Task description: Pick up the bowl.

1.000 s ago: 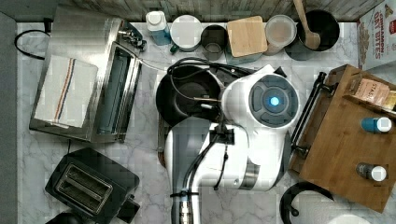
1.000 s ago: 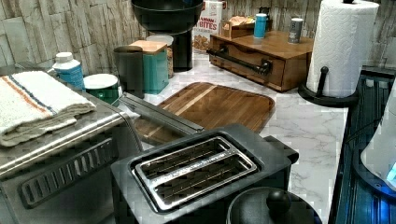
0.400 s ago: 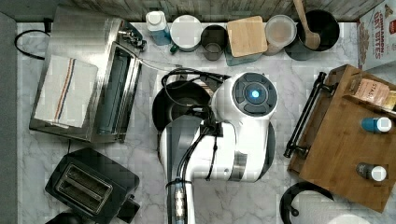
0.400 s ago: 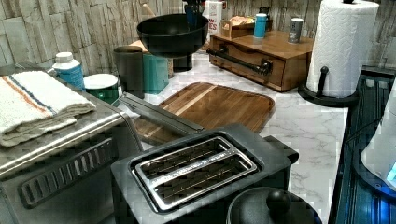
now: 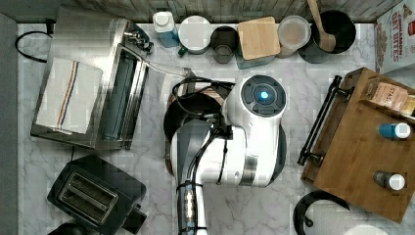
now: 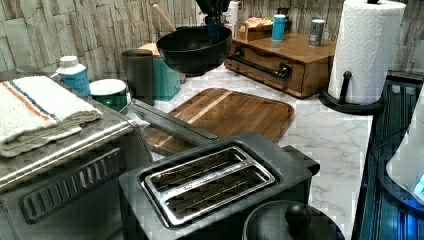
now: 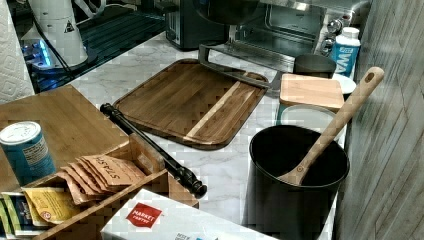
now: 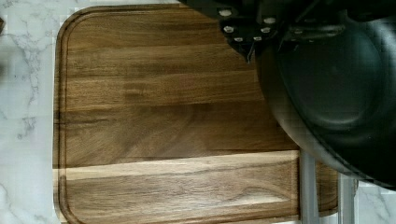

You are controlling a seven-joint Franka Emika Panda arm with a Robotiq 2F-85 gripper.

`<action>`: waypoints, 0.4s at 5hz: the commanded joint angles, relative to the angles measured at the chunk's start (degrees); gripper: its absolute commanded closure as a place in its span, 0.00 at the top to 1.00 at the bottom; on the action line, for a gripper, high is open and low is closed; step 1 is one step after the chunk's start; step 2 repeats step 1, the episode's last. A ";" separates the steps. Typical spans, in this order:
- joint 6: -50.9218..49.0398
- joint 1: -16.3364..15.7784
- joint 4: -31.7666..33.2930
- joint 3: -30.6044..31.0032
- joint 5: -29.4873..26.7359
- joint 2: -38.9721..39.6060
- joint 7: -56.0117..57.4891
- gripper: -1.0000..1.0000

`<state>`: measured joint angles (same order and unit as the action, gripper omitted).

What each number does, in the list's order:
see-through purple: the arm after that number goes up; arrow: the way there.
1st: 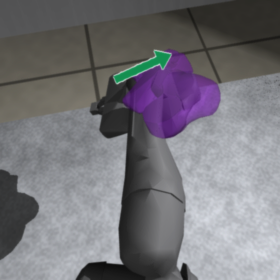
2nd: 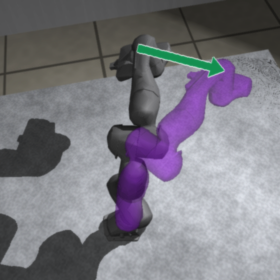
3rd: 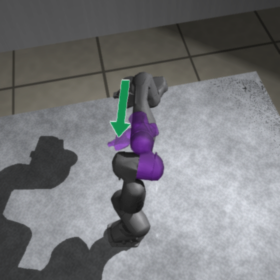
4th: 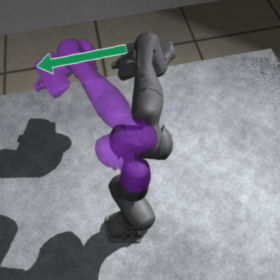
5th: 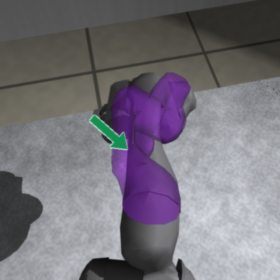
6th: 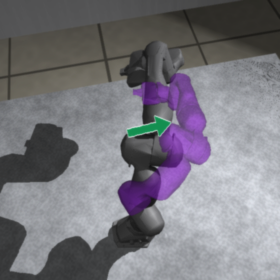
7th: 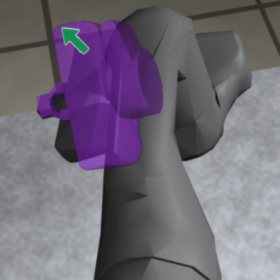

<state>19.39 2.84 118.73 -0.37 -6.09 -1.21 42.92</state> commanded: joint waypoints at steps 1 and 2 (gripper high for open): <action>0.44 0.10 -2.57 0.02 -0.42 -2.21 -1.94 0.00; 0.44 0.10 -2.57 0.02 -0.42 -2.21 -1.94 0.00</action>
